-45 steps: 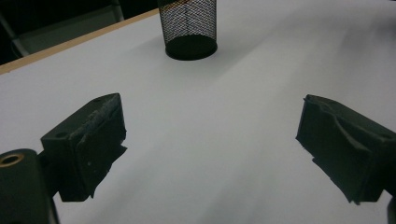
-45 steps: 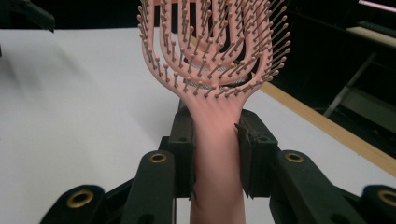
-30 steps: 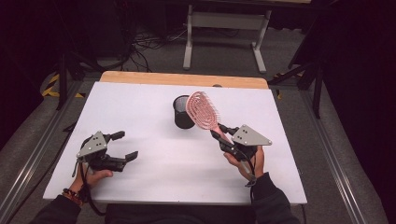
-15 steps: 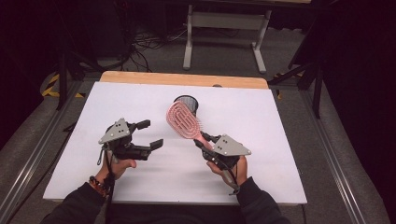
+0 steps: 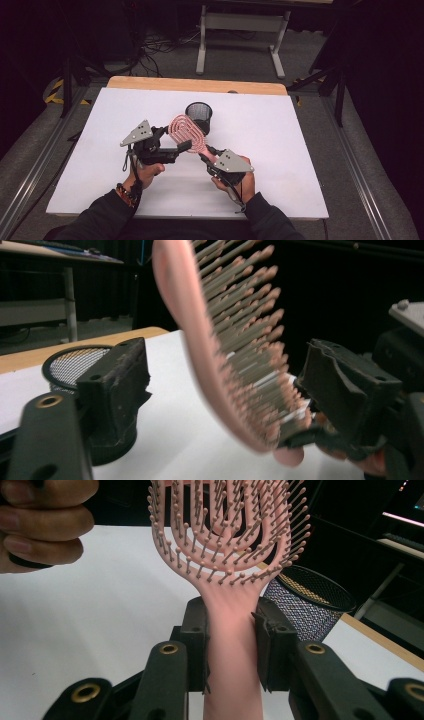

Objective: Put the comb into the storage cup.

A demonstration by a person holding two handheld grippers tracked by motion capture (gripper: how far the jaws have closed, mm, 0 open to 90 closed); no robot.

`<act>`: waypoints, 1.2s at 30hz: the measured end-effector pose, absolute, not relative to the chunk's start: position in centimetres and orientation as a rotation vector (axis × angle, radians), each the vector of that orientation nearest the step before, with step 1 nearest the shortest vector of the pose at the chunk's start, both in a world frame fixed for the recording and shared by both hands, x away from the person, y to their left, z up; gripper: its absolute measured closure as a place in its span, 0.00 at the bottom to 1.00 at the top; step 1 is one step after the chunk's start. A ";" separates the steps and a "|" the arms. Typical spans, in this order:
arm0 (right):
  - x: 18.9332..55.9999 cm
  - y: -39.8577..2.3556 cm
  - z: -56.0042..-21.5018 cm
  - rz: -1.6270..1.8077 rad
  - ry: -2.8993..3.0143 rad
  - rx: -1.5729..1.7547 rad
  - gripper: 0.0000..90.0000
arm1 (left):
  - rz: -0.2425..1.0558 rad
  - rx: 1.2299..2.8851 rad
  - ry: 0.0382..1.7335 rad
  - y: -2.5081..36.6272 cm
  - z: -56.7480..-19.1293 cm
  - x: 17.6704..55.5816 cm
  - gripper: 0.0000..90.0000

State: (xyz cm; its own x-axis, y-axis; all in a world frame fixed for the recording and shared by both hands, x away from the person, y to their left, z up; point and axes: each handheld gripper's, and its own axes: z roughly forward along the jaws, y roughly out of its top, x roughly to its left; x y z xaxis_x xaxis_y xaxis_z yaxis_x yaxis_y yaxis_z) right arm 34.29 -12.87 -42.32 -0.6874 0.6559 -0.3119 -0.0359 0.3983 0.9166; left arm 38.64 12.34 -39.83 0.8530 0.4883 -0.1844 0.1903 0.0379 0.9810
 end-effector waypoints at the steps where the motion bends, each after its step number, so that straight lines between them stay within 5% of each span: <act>1: 34.2 -12.7 -42.4 1.310 1.979 0.517 0.77 | 0.319 1.533 0.567 12.1 -39.6 38.5 0.29; 14: 34.4 -12.5 -43.1 1.285 1.934 0.534 0.77 | 0.310 1.518 0.542 12.0 -39.0 39.1 0.60; 29: 34.7 -12.1 -43.9 1.279 1.956 0.518 0.75 | 0.316 1.541 0.481 12.9 -38.3 39.2 0.70; 36: 34.6 -12.2 -43.9 1.295 1.974 0.518 0.61 | 0.343 1.547 0.474 13.8 -37.9 39.2 0.71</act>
State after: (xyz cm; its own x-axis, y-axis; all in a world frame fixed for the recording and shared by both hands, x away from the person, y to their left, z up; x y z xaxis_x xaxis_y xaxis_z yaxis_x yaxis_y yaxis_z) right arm 34.63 -12.24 -43.92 -0.6685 0.6611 -0.3406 -0.0490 0.4178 0.9072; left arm 39.19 13.79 -37.91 0.8645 0.4969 -0.0757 0.0840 0.0056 0.9964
